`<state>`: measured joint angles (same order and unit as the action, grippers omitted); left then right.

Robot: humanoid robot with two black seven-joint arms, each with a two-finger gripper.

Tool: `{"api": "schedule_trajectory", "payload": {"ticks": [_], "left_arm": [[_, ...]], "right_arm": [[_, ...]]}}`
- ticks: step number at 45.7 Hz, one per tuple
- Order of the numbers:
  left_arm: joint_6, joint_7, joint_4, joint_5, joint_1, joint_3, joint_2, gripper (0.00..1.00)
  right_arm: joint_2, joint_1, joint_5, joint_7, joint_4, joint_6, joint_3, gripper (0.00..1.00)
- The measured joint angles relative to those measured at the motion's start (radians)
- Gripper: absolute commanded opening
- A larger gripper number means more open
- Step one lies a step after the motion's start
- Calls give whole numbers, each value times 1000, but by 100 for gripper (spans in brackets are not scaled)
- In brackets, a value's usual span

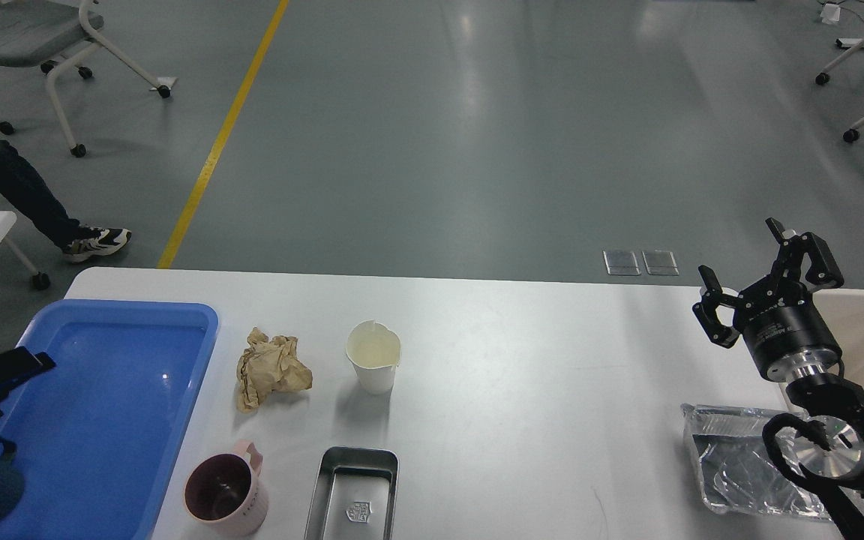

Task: Tidy desktop
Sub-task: 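Grasp the pink mug with the left gripper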

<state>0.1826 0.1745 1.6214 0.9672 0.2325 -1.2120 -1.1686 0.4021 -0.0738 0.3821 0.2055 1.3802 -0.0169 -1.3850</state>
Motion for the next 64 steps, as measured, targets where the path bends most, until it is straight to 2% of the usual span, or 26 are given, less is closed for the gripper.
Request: {"api": "schedule_trajectory", "payload": {"ticks": [6,21,31,42,49,55,61,64], "left_arm": [[0,0,22,98,-37,78,39,96],[14,0,29,179,-302,385,72,94],[32,9,29,183,-401,534,129,94],[133,17,29,189,-415,575,141,94],[154,17,29,206,-415,576,142,93],[157,18,28,230,-412,589,143,86],[159,26,26,256,-411,596,145,68],[160,39,25,260,-409,597,154,65]], "right_arm": [[1,1,0,0,0,0,2,100],[4,-7,12,1,0,0,30,100],[5,-9,12,1,-7,0,31,100],[11,-9,12,1,-13,0,31,100],[12,-9,12,1,-13,0,31,100],[13,-9,12,1,-14,0,31,100],[13,-9,12,1,-14,0,31,100],[13,-9,12,1,-14,0,31,100]]}}
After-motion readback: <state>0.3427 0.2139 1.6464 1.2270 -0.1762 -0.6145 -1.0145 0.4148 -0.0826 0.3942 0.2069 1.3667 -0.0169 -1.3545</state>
